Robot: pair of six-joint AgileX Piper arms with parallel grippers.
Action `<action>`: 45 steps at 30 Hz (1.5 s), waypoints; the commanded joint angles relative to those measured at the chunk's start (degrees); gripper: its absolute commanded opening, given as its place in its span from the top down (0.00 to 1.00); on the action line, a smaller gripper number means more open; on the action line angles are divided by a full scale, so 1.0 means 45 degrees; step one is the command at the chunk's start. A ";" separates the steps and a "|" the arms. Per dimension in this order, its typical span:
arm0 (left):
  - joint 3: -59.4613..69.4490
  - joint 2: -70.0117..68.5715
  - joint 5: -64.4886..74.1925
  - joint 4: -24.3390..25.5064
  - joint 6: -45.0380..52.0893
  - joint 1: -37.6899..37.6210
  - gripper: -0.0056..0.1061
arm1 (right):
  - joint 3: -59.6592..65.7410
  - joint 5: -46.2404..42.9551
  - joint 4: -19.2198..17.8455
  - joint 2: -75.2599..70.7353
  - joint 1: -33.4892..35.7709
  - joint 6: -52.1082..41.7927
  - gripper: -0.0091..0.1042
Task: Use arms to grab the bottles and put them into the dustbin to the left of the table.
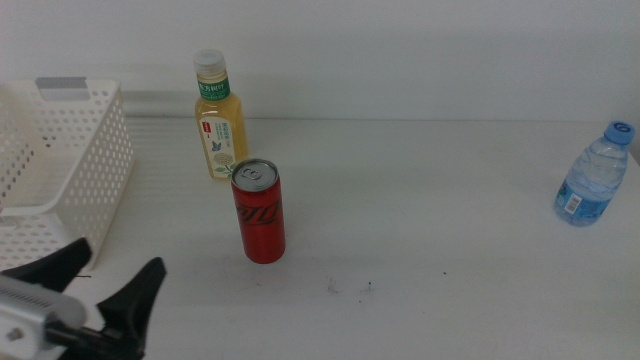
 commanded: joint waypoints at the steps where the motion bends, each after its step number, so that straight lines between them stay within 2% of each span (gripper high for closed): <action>1: -0.0001 0.1139 -0.1481 -0.0493 0.0049 -0.0575 0.11 | 0.0041 -0.0107 -0.0066 -0.0048 0.0008 -0.0087 0.10; 8: -0.0001 0.5010 -0.6158 -0.0454 -0.0010 -0.1507 0.11 | 0.0041 -0.0107 -0.0066 -0.0048 0.0008 -0.0087 0.10; 11: -0.0001 0.6082 -0.7270 -0.0329 -0.0262 -0.1507 0.11 | 0.0041 -0.0107 -0.0066 -0.0048 0.0008 -0.0087 0.10; 22: -0.0001 0.8722 -0.8368 -0.0289 -0.0437 -0.1470 0.11 | 0.0041 -0.0107 -0.0066 -0.0048 0.0008 -0.0087 0.10; 28: -0.0001 1.0442 -0.8368 -0.0030 -0.1351 -0.1470 0.11 | 0.0041 -0.0107 -0.0066 -0.0048 0.0008 -0.0087 0.10; 40: -0.0001 1.0613 -0.8368 -0.0010 -0.1354 -0.1470 0.11 | 0.0041 -0.0107 -0.0066 -0.0048 0.0008 -0.0087 0.10; 45: -0.1123 1.0637 -0.8027 -0.0034 -0.1354 -0.1470 0.11 | 0.0041 -0.0107 -0.0066 -0.0048 0.0008 -0.0087 0.10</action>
